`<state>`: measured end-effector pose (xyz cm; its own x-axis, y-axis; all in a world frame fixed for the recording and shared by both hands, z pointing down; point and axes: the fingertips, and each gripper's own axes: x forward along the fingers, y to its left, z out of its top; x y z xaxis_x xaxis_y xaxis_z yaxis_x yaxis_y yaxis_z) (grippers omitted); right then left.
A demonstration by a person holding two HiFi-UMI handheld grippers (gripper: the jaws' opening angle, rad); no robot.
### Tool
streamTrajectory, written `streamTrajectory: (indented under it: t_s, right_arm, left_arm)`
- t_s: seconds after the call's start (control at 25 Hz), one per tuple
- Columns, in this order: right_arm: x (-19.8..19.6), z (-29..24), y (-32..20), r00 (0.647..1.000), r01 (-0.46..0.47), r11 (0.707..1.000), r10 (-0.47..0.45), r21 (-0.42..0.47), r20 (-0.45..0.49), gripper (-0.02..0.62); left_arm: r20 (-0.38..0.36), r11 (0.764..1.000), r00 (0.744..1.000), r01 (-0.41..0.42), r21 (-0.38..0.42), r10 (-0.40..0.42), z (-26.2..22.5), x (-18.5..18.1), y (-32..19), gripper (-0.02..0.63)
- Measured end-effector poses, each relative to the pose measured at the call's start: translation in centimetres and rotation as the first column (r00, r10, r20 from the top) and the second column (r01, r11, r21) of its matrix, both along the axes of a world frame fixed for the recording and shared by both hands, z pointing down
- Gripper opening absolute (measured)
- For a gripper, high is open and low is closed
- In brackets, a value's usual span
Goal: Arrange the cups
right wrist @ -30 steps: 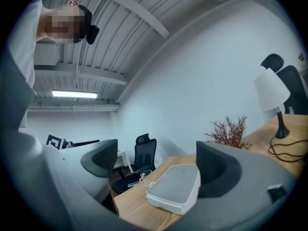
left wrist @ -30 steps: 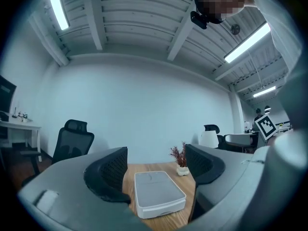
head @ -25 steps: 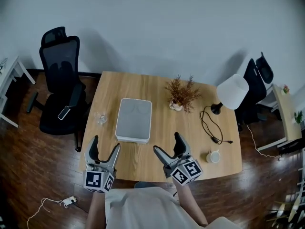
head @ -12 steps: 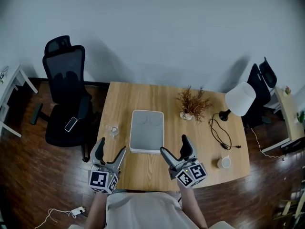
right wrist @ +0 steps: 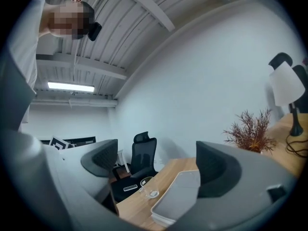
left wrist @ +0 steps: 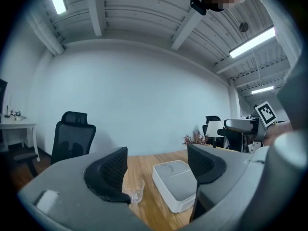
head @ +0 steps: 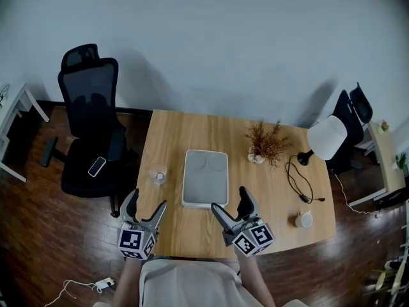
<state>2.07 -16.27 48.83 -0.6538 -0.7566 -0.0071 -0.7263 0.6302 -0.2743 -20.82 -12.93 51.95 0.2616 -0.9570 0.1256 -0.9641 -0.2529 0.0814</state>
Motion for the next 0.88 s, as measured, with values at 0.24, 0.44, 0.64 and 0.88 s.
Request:
streamTrajectory:
  t_s: [0.24, 0.44, 0.64, 0.88]
  right_arm:
    - [0.9, 0.8, 0.4, 0.999, -0.034, 0.999, 0.033, -0.022, -0.018, 0.503]
    - [1.8, 1.7, 0.5, 0.998, -0.056, 0.998, 0.054, -0.042, -0.035, 0.503]
    - [2.4, 1.7, 1.2, 0.996, -0.06, 0.997, 0.057, -0.04, -0.064, 0.503]
    - [2.4, 2.4, 1.6, 0.996, -0.052, 0.997, 0.047, -0.06, -0.079, 0.503]
  left_arm:
    - [-0.008, 0.989, 1.0, -0.019, -0.15, 0.018, 5.9, -1.5, 0.5, 0.423]
    - [0.053, 0.948, 0.997, -0.032, -0.318, 0.052, 13.4, -4.4, 2.4, 0.509]
    - [0.076, 0.88, 0.994, -0.028, -0.474, 0.073, 20.3, -8.2, 5.9, 0.588]
    - [0.15, 0.856, 0.978, -0.048, -0.515, 0.145, 23.4, -10.2, 6.8, 0.581]
